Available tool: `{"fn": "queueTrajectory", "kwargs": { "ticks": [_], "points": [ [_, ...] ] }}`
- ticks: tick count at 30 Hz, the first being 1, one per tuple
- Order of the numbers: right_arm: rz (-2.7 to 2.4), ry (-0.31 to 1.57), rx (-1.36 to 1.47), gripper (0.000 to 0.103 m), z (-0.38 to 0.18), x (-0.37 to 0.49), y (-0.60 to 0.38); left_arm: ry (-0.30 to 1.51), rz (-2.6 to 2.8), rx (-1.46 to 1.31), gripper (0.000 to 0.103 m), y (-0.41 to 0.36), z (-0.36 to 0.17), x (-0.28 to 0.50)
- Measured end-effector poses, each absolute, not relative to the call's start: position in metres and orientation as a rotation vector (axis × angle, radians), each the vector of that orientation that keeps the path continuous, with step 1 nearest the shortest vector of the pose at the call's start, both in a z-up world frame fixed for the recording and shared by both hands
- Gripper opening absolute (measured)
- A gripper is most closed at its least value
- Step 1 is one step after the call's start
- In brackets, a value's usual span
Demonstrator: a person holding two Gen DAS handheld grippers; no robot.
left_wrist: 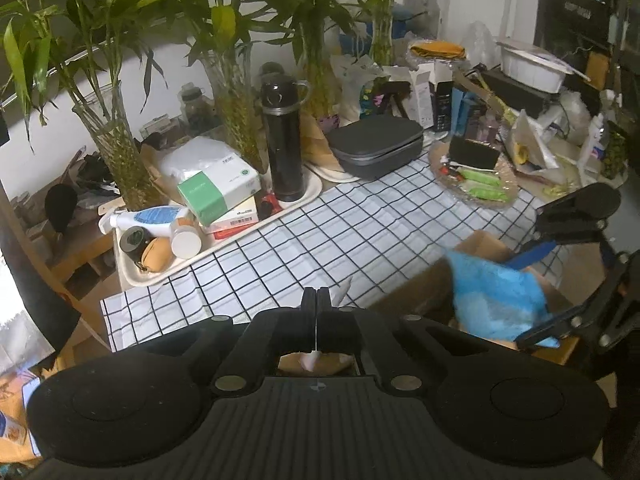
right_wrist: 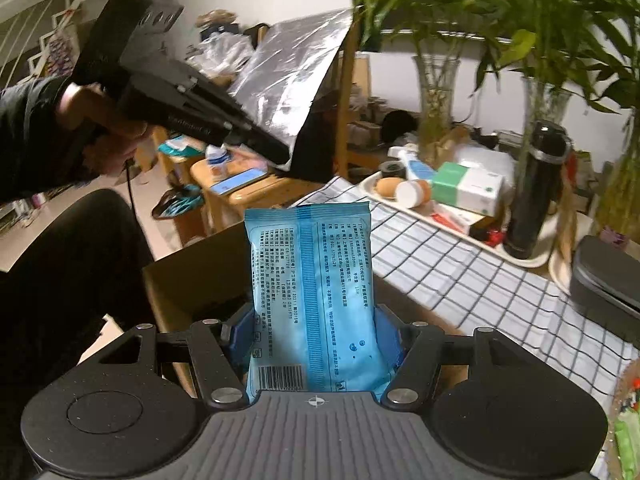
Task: Organize soft objects
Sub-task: 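Open the right gripper to drop the blue wipes pack into the box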
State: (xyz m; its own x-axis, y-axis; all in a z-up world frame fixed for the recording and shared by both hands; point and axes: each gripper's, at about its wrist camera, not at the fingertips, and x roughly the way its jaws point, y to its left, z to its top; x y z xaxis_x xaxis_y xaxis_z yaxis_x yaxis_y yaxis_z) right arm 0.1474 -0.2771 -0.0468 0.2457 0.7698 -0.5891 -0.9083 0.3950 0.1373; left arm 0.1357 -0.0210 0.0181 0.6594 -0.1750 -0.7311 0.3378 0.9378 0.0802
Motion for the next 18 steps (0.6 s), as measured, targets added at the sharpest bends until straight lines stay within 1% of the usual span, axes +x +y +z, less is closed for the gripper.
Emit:
{"fn": "queueTrajectory", "kwargs": {
  "ticks": [2, 5, 7, 8, 10, 17, 18],
  "points": [
    [1.162, 0.660, -0.282, 0.068, -0.050, 0.143, -0.273, 0.796, -0.292, 0.225, 0.000, -0.023, 0.019, 0.129],
    [1.133, 0.653, -0.287, 0.076, -0.049, 0.140, -0.274, 0.794, -0.311, 0.235, 0.000, -0.026, 0.019, 0.120],
    [1.127, 0.638, -0.271, 0.091, -0.047, 0.138, -0.279, 0.789, -0.319, 0.252, 0.000, -0.027, 0.017, 0.115],
    [1.119, 0.634, -0.271, 0.094, -0.047, 0.138, -0.280, 0.789, -0.321, 0.255, 0.000, -0.028, 0.016, 0.112],
    [1.108, 0.636, -0.271, 0.096, -0.048, 0.138, -0.282, 0.794, -0.323, 0.246, 0.003, -0.026, 0.014, 0.110],
    [1.070, 0.642, -0.294, 0.102, -0.050, 0.140, -0.281, 0.831, -0.322, 0.232, 0.004, -0.021, 0.001, 0.106],
    [1.067, 0.643, -0.293, 0.103, -0.050, 0.141, -0.281, 0.835, -0.320, 0.232, 0.006, -0.020, -0.001, 0.105]
  ]
}}
